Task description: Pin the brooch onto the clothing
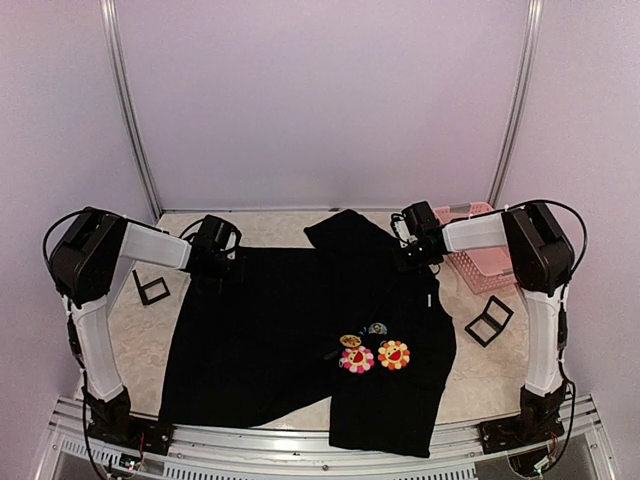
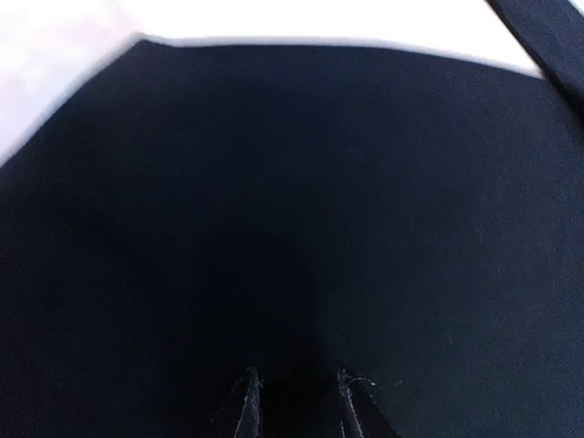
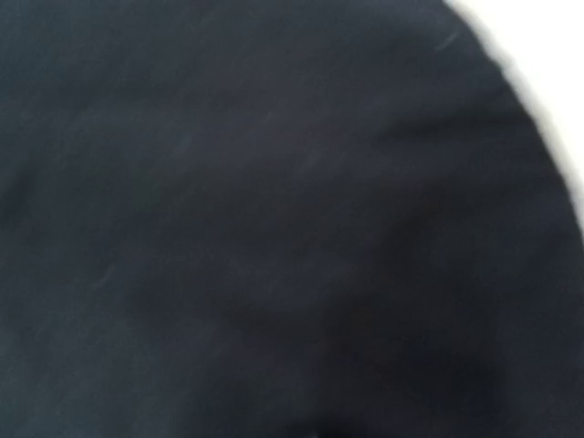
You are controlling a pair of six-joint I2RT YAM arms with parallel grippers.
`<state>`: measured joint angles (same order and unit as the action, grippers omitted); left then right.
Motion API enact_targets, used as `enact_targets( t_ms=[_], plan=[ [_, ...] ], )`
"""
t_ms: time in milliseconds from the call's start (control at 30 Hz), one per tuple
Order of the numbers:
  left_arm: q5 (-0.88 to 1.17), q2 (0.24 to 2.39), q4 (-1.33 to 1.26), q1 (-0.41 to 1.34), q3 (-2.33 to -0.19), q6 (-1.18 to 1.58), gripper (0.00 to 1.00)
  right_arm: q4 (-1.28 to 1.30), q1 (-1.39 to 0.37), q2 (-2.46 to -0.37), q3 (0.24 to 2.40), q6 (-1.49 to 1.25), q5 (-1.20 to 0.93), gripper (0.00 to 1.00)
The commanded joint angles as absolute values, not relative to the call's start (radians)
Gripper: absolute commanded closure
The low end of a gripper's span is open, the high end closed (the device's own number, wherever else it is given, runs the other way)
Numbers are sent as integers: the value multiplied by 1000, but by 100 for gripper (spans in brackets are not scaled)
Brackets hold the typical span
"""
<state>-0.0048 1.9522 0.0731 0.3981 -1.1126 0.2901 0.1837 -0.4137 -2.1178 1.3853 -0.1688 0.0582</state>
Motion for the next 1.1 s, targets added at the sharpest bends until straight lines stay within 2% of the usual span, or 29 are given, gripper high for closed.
enact_targets(
  t_ms=[0,167,233,333,400,500,600,833,1067],
  plan=[
    [-97,2078,48,310,-1200,378,73,320,-328,-2275,1565,-97,130,95],
    [-124,2173,53,257,-1333,351,73,466,-290,-2403,1872,-32,118,95],
    [-124,2191,41,255,-1396,314,69,523,-295,-2413,1972,-12,119,95],
    [-98,2200,54,260,-1472,274,65,532,-314,-2331,1978,12,139,94],
    [-109,2185,57,262,-1483,269,64,533,-340,-2229,1905,10,159,94],
    [-118,2117,53,270,-1449,286,64,520,-404,-2041,1672,-49,143,95],
    [-135,1999,28,309,-1357,320,64,566,-455,-1894,1470,-171,96,100],
    [-44,1729,-74,415,-983,479,64,609,-589,-1647,1070,-399,26,100],
    [49,1589,-137,450,-666,585,64,532,-603,-1502,765,-552,-44,100]
  ],
)
